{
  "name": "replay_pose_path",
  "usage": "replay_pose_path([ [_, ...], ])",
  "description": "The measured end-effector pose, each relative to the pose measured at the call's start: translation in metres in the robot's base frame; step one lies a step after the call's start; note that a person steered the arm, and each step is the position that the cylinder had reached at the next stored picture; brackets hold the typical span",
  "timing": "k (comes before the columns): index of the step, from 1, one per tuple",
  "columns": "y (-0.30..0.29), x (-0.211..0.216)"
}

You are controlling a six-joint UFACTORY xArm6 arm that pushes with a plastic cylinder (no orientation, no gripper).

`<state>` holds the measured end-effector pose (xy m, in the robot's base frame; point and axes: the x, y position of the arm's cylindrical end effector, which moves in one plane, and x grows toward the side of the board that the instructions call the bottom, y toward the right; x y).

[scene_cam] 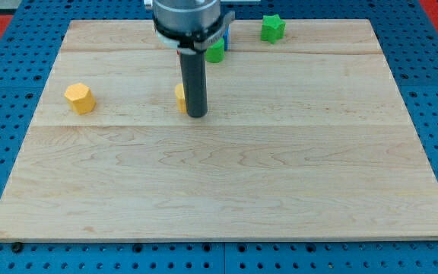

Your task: Push the yellow heart below the red star

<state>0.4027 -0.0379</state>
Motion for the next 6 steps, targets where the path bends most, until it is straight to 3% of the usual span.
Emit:
replay_pose_path([
  [1, 0.0, -0.032],
  [2, -0.007, 0.001],
  [4, -0.023, -0.054],
  [6, -0.024, -0.056],
])
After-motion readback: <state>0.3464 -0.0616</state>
